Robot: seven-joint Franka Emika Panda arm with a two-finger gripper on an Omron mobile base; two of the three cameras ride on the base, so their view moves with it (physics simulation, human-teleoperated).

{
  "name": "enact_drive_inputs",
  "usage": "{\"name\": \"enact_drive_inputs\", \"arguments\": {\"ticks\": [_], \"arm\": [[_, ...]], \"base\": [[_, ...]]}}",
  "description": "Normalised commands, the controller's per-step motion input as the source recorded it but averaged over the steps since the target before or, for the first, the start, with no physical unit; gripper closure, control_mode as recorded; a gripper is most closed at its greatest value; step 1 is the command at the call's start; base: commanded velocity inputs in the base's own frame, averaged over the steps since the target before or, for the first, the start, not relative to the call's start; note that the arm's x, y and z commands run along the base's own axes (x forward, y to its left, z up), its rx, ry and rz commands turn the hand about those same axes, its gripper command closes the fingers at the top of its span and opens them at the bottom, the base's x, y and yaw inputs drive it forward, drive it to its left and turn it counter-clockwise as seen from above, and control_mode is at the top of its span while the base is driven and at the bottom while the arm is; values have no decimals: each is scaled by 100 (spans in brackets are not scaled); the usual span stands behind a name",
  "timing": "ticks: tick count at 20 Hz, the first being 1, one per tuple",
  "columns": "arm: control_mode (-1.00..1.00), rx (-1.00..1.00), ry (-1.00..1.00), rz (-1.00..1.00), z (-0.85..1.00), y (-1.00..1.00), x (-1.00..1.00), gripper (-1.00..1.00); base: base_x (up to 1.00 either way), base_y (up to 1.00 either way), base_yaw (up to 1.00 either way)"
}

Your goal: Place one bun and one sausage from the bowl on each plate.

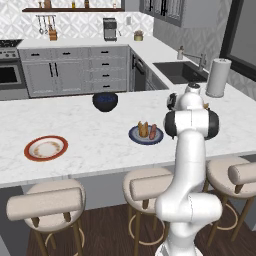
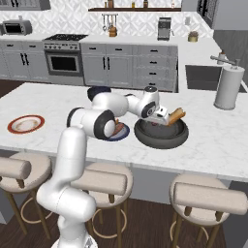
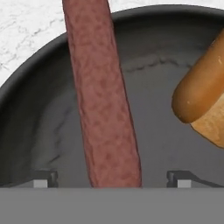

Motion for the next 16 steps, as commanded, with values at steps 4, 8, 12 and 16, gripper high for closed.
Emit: {"name": "enact_drive_inputs", "arguments": {"ticks": [4,8,12,16], "arm": [[-100,0,-1,0,-3,0,24,100],[-100,0,-5,0,-18,0,12,100],[-100,-3,-7,0,-28,0,-2,100],[-100,0,-7,-4,42,15,-56,100]], "base": [[0,0,0],[0,0,0],[0,0,0],[0,0,0]]}}
